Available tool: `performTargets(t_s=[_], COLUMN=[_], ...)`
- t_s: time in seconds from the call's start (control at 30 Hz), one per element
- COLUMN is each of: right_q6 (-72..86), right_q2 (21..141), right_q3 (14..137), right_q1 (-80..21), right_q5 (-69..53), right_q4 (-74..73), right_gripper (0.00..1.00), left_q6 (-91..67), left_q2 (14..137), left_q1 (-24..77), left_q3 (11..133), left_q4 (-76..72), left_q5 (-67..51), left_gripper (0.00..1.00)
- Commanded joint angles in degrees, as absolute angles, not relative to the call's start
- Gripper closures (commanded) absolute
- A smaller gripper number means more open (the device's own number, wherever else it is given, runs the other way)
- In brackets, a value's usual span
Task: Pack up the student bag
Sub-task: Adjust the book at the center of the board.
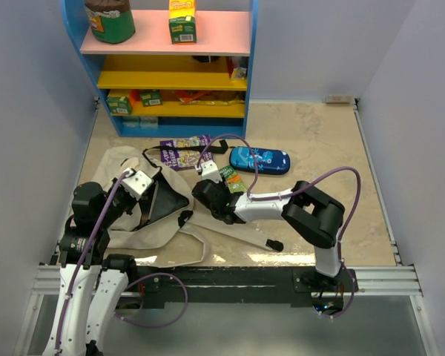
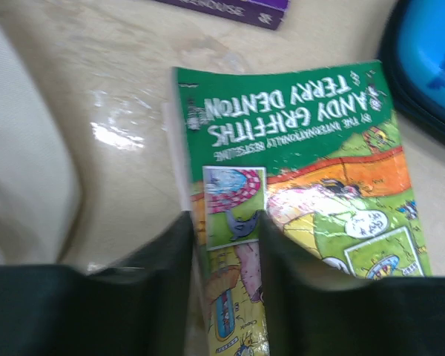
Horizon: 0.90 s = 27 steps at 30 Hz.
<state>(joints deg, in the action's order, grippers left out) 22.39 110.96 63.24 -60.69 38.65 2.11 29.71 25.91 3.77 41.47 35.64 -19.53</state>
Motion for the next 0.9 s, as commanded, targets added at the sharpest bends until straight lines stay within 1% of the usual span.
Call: performTargets(t_s=[0.0,0.03,0.1,0.13,0.2,0.33,0.37,0.43,0.47,0.6,0.87], right_q6=[29.2,29.4,30.0,30.1,29.8,28.0,27.2,24.4,23.1,16.3,6.0], right_q2=[115.1,114.7,114.5,114.1,113.0,106.6,101.8,96.7,91.7,83.3,74.7], right_q3=[57.0,56.5,56.2,56.2,56.1,56.3,56.2,55.7,56.0,58.6,64.6], right_q1=[-59.4,-59.4,-59.4,-59.4,-59.4,-59.3,-59.4,-60.5,-61.0,-64.0,-71.3], right_q5=[23.2,22.4,22.8,23.4,24.6,26.9,28.5,30.1,30.9,34.3,41.3], right_q4=[-0.3,-0.3,-0.4,-0.5,-1.1,-1.1,-0.7,1.3,1.8,1.8,1.8], right_gripper=[0.75,0.90,0.98,1.00,1.00,1.00,1.00,1.00,1.00,1.00,1.00], left_q6=[30.5,30.5,30.4,30.4,30.3,29.7,29.5,29.2,28.8,27.6,26.9], left_q2=[21.7,21.5,21.3,21.1,20.9,20.8,20.8,20.5,20.4,20.2,20.2], left_q1=[3.6,3.7,3.6,3.6,3.6,3.6,3.6,3.6,3.6,3.6,3.6], left_q3=[43.8,43.7,43.4,43.4,43.3,43.5,43.5,43.6,43.5,43.5,42.7], left_q4=[32.3,32.4,32.5,32.6,32.7,32.7,32.7,32.3,31.9,31.0,30.8], left_q5=[-22.9,-23.0,-22.9,-22.9,-22.9,-22.9,-23.0,-22.9,-22.7,-22.8,-22.5], left_gripper=[1.00,1.00,1.00,1.00,1.00,1.00,1.00,1.00,1.00,1.00,1.00])
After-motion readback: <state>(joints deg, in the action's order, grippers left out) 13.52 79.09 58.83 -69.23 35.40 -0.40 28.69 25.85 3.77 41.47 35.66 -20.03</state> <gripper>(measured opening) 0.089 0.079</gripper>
